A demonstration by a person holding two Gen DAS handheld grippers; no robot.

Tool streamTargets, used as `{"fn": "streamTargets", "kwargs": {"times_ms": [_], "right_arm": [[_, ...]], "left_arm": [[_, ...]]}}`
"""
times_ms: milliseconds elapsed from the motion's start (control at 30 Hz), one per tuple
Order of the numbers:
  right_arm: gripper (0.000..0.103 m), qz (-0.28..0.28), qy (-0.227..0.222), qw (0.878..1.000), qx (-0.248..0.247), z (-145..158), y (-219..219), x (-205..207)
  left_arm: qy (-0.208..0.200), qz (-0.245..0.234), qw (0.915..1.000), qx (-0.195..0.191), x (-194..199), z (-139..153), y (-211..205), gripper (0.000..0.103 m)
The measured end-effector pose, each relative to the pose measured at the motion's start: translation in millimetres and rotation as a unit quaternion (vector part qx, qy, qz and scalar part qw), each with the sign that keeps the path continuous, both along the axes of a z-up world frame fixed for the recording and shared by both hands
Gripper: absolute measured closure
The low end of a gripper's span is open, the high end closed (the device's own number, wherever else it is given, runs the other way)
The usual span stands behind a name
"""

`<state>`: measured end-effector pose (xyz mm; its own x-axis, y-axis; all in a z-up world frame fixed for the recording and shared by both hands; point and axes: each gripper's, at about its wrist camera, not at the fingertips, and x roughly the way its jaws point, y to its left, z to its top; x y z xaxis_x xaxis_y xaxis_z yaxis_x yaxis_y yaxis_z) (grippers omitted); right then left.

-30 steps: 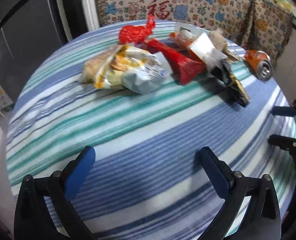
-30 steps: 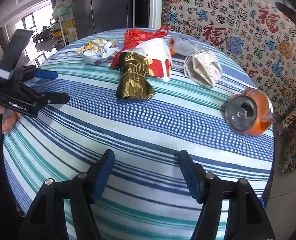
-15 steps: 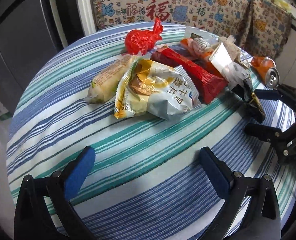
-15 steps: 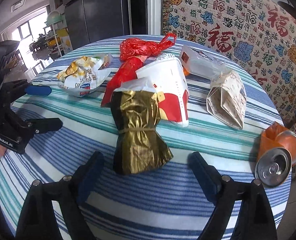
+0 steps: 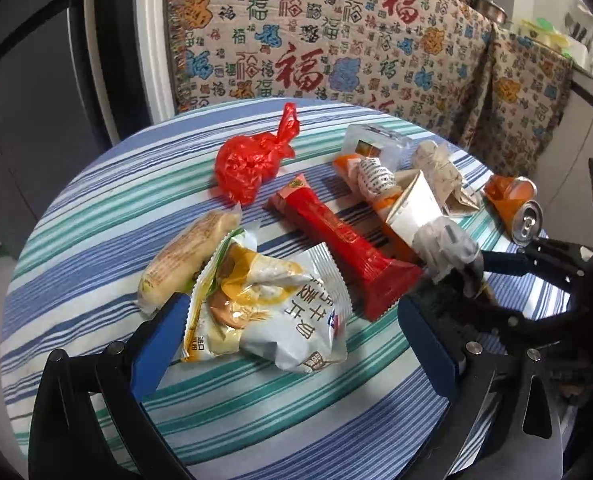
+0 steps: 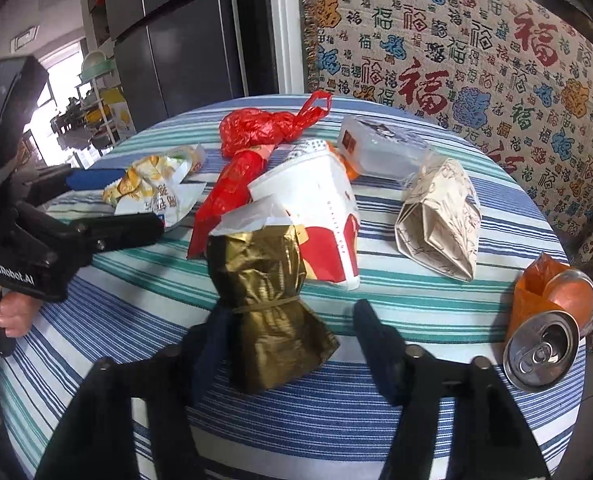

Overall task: Collect trash
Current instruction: 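Return both tools to the table over the remaining trash, then grasp the gold wrapper with the right tool while the left tool grasps the white snack bag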

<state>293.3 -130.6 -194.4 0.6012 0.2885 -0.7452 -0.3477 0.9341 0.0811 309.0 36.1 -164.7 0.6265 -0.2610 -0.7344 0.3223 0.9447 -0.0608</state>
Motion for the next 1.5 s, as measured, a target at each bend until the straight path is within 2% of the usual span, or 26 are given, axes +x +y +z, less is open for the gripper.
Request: {"fn": "streamTargets", "kwargs": {"times_ms": [33,100,200,267,333,400,467,500,567,633,700,800,867,933,1100,1200,1233,1267,1300,1333,1433,1467,1500], "right_arm": [[0.055,-0.004,0.001,1.0,0.008,0.1,-2.9,0.7],[0.057,-0.004,0.004,1.0,0.014,-0.6,-4.7,1.9],[0.06,0.009,-0.006,1.0,-0.019,0.9,3.1,-2.2],[0.061,0.013,0.0,1.0,-0.016,2.5,2.8,-6.1],[0.06,0.014,0.002,1.0,-0.017,1.7,0.8,-8.7],[0.056,0.016,-0.004,0.999,-0.028,-1.6,0.8,-11.3],[0.055,0.017,0.004,0.999,-0.029,-6.0,0.5,-10.8],[0.053,0.018,0.01,0.999,-0.027,-7.4,0.5,-9.2],[0.036,0.022,0.013,0.999,-0.027,-8.0,1.4,-8.5],[0.031,0.027,0.014,0.999,-0.034,-9.0,5.0,-8.9],[0.031,0.027,0.013,0.999,-0.038,-8.7,6.6,-8.8],[0.031,0.03,0.006,0.999,-0.031,-7.0,6.5,-7.5],[0.031,0.028,0.007,0.999,-0.032,-8.0,6.2,-5.1],[0.031,0.029,0.012,0.999,-0.034,-9.9,7.9,-0.9],[0.031,0.043,0.015,0.999,-0.029,-5.0,15.2,2.5],[0.031,0.057,-0.004,0.998,-0.04,2.0,21.5,-4.6],[0.035,0.062,-0.006,0.997,-0.044,1.2,23.0,-5.7],[0.062,0.064,-0.001,0.997,-0.042,-1.4,23.0,-5.2],[0.061,0.064,0.012,0.997,-0.035,-6.4,21.9,-2.7],[0.062,0.054,0.008,0.998,-0.023,-8.3,18.5,-2.9],[0.063,0.051,0.0,0.998,-0.04,-7.6,22.9,-5.0],[0.063,0.049,0.0,0.998,-0.041,-7.5,23.6,-5.4],[0.064,0.048,0.0,0.998,-0.039,-7.2,22.7,-5.7]], "left_arm": [[-0.005,0.001,1.0,0.001,-1.5,1.2,1.2,0.009],[-0.007,0.003,1.0,0.004,-8.8,0.0,7.7,0.03],[0.01,-0.005,0.9999,-0.007,-20.1,-6.5,19.5,0.035],[0.016,-0.022,0.9996,-0.007,-31.0,-7.9,24.0,0.035],[0.025,-0.041,0.9988,-0.011,-39.4,-9.1,26.9,0.03],[0.029,-0.037,0.9989,-0.005,-42.2,-11.9,29.3,0.013],[0.025,-0.026,0.9994,0.0,-37.8,-12.1,29.1,0.007],[0.024,-0.02,0.9995,-0.003,-34.4,-11.6,29.2,0.005],[0.023,-0.002,0.9996,-0.017,-26.9,-9.7,29.5,0.003],[0.028,0.013,0.999,-0.034,-18.7,-8.5,28.4,0.003],[0.031,0.028,0.9983,-0.041,-11.9,-9.5,25.1,0.002],[0.044,0.054,0.9973,-0.02,-2.5,-22.8,18.6,0.001],[0.045,0.065,0.9963,0.034,1.0,-28.0,8.0,0.001],[0.047,0.063,0.9955,0.051,1.7,-29.4,3.0,0.0],[0.051,0.076,0.9947,0.046,2.4,-28.3,9.3,0.001],[0.047,0.069,0.9957,0.039,-1.0,-27.5,12.4,0.001],[0.046,0.069,0.9959,0.037,-1.5,-27.3,13.5,0.001],[0.047,0.07,0.9959,0.034,-1.8,-27.6,13.9,0.001],[0.047,0.07,0.9961,0.029,-1.9,-27.5,14.7,0.001],[0.045,0.071,0.9961,0.026,-1.1,-27.5,15.2,0.002],[0.037,0.075,0.9958,0.038,-1.6,-26.4,12.4,0.02],[0.03,0.073,0.9963,0.035,-3.2,-24.4,12.0,0.036],[0.026,0.072,0.9966,0.031,-4.2,-22.8,12.4,0.042]]}}
